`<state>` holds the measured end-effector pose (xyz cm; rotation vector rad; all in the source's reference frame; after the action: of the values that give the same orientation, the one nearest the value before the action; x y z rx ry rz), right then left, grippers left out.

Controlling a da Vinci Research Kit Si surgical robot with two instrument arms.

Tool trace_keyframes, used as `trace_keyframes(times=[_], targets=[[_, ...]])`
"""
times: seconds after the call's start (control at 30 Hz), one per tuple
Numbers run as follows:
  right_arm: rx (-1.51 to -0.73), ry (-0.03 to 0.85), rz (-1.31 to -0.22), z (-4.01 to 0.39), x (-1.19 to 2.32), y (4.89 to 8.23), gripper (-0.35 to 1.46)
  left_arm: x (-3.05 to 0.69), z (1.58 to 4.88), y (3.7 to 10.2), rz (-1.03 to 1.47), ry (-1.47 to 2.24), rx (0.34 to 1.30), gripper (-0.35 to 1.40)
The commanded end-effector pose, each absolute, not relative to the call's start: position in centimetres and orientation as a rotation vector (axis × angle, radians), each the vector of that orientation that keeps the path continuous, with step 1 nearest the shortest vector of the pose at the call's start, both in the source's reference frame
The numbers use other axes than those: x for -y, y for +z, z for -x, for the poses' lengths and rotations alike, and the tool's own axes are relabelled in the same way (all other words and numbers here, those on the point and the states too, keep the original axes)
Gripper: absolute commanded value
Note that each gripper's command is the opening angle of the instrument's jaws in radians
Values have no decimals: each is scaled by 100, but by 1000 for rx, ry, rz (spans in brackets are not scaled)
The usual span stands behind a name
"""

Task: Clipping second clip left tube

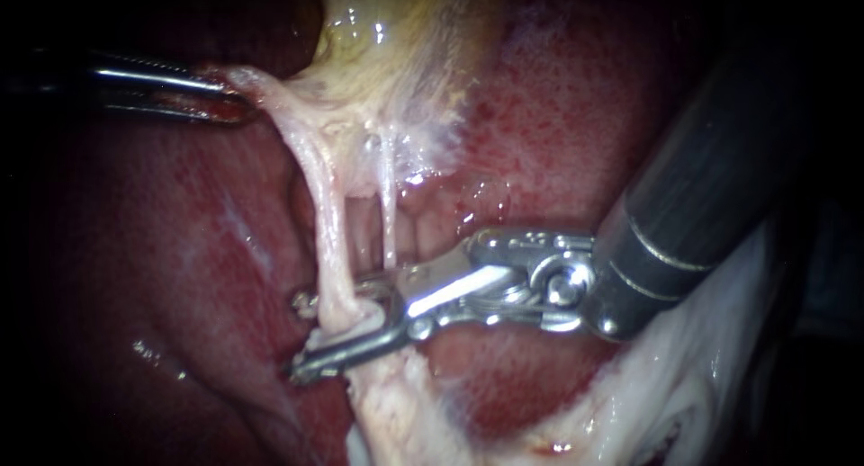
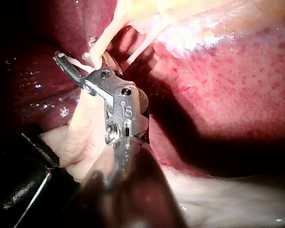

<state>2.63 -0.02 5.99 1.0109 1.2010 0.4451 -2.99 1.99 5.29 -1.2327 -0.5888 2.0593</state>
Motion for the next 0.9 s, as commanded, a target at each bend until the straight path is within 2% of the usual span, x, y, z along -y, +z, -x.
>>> trace_keyframes(times=[0.03,0.57,0.7,0.8,0.9], targets=[[-1204,446,-1011,-264,2,599,48,-199,299,529,1232,2059,588,-35],[-1222,467,-1061,-265,7,572,40,-199,299,529,1232,2059,588,-35],[-1219,469,-1067,-261,7,573,25,-199,299,529,1232,2059,588,-35],[-1219,468,-1068,-258,6,575,2,-199,299,530,1232,2059,588,-35],[-1214,477,-1076,-257,5,576,-10,-199,299,530,1232,2059,587,-35]])
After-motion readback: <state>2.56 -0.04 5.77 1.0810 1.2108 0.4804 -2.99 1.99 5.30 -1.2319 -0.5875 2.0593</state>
